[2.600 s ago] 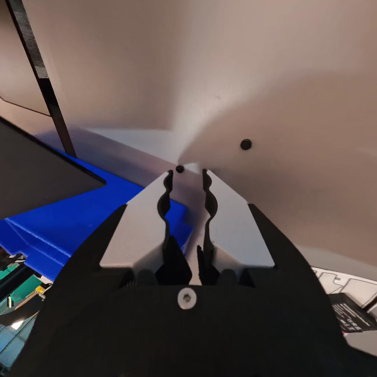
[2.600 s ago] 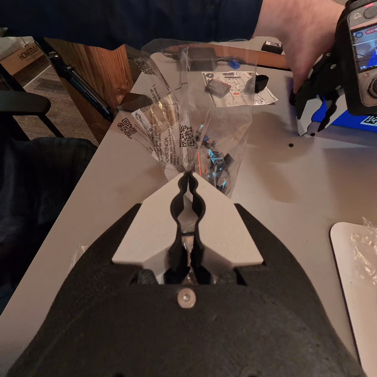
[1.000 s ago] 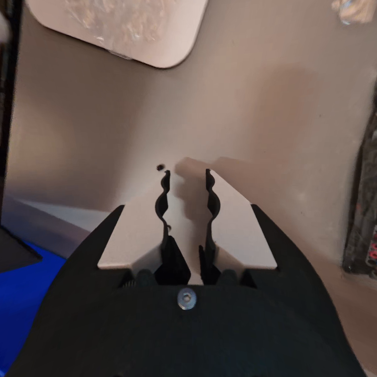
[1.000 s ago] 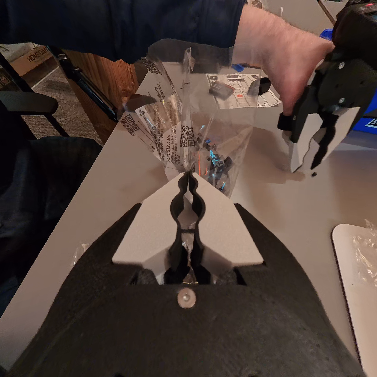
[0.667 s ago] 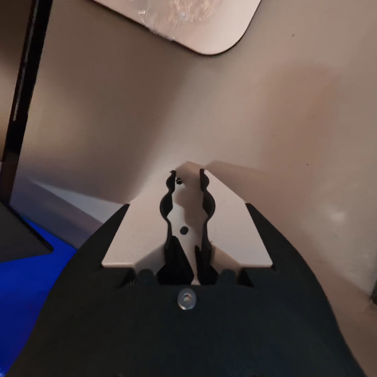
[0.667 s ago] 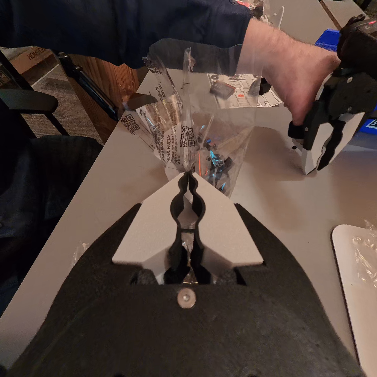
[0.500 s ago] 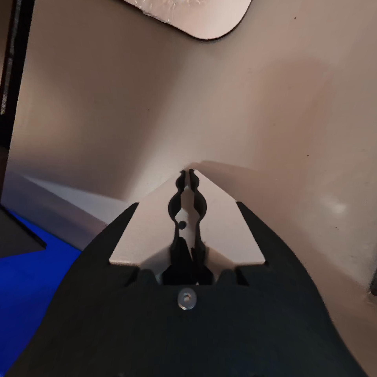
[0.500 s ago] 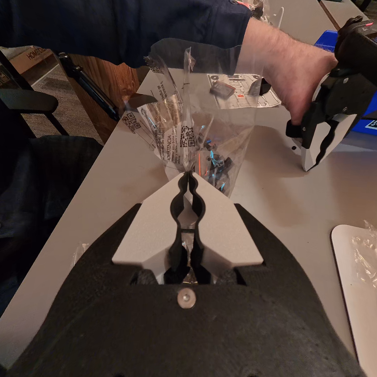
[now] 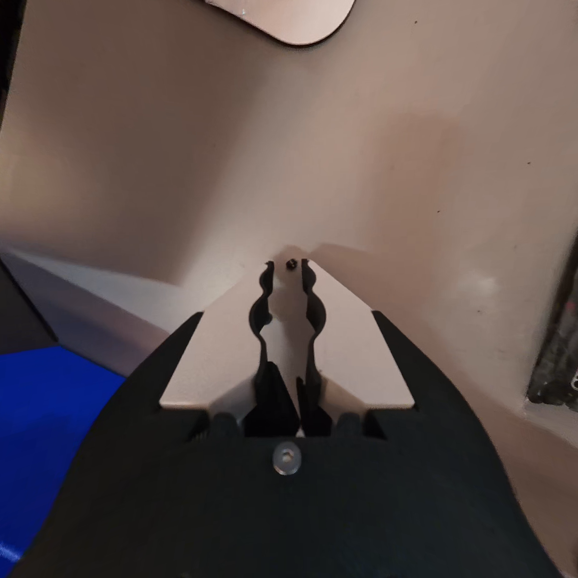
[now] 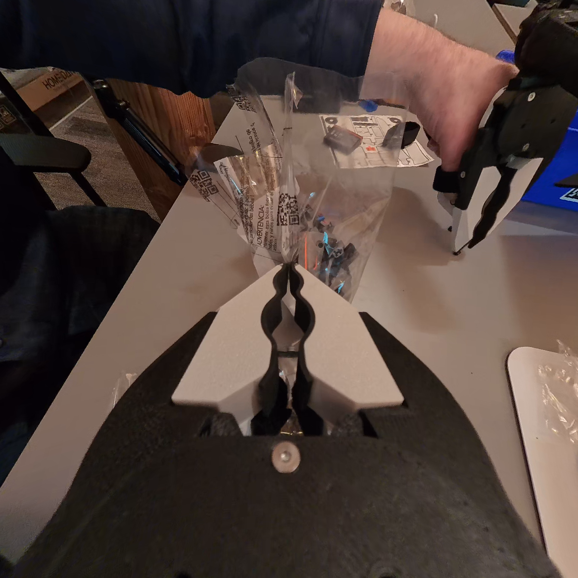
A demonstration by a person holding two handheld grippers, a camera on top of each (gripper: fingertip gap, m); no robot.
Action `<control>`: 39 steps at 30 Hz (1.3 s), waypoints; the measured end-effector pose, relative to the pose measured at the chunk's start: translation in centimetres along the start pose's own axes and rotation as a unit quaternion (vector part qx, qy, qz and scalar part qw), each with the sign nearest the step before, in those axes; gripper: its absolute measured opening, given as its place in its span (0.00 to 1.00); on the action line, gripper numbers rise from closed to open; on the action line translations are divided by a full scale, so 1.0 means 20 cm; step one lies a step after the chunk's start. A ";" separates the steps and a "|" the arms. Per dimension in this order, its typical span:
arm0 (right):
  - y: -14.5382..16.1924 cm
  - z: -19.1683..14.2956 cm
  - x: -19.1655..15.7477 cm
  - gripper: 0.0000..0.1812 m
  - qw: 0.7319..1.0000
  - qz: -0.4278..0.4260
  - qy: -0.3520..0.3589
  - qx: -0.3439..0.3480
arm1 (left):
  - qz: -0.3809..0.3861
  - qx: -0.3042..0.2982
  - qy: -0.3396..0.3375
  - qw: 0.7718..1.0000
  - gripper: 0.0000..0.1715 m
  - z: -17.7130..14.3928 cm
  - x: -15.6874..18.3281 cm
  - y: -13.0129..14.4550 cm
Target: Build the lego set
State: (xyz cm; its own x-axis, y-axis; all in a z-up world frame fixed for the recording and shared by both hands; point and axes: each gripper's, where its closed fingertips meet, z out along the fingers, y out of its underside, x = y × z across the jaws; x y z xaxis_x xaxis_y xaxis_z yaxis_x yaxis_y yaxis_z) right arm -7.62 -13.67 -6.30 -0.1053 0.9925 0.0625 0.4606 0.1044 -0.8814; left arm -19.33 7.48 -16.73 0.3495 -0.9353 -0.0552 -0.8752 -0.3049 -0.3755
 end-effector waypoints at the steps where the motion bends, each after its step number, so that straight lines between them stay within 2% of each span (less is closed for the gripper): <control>1: 0.00 0.00 0.00 0.00 1.000 0.001 0.000 0.001 | 0.005 -0.001 -0.005 1.000 0.09 0.01 0.00 0.00; 4: 0.00 -0.01 0.01 0.00 1.000 0.003 0.001 0.003 | 0.013 -0.017 -0.004 1.000 0.07 0.04 0.01 0.01; 10: 0.00 -0.01 0.00 0.00 1.000 0.000 0.001 0.000 | 0.024 -0.012 -0.007 1.000 0.02 0.05 0.02 0.00; 15: 0.00 -0.01 0.01 0.00 1.000 0.003 0.001 0.004 | 0.017 0.026 -0.006 1.000 0.02 -0.01 0.03 -0.04; 18: 0.00 -0.01 0.03 0.00 1.000 0.015 0.003 0.012 | 0.020 0.066 -0.005 0.998 0.02 -0.15 0.09 -0.12; 21: -0.01 -0.01 0.04 0.00 1.000 0.021 0.006 0.019 | 0.066 0.108 -0.018 0.992 0.02 -0.40 0.21 -0.25; 26: -0.04 -0.04 0.08 0.00 0.997 0.056 0.006 0.053 | 0.165 0.173 -0.030 0.971 0.02 -0.85 0.54 -0.48; 29: -0.05 -0.08 0.10 0.00 0.995 0.064 0.009 0.075 | 0.211 0.163 -0.048 0.963 0.02 -0.99 0.69 -0.51; 32: -0.05 -0.09 0.11 0.00 0.994 0.071 0.008 0.086 | 0.240 0.150 -0.052 0.958 0.02 -1.04 0.81 -0.50; 35: -0.05 -0.08 0.11 0.00 0.994 0.072 0.007 0.087 | 0.256 0.113 -0.047 0.959 0.02 -0.98 0.88 -0.48; 39: -0.04 -0.09 0.12 0.00 0.993 0.074 0.007 0.090 | 0.249 0.045 -0.056 0.966 0.02 -0.84 0.85 -0.41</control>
State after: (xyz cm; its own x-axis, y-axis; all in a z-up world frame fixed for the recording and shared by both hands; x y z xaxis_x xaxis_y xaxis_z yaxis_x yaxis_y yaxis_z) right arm -6.78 -11.30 -4.57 -0.0362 0.9970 -0.0685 0.3058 -0.0542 -0.9506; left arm -11.73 -8.95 0.95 -0.0689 -0.9348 -0.3484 -0.9133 0.1996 -0.3550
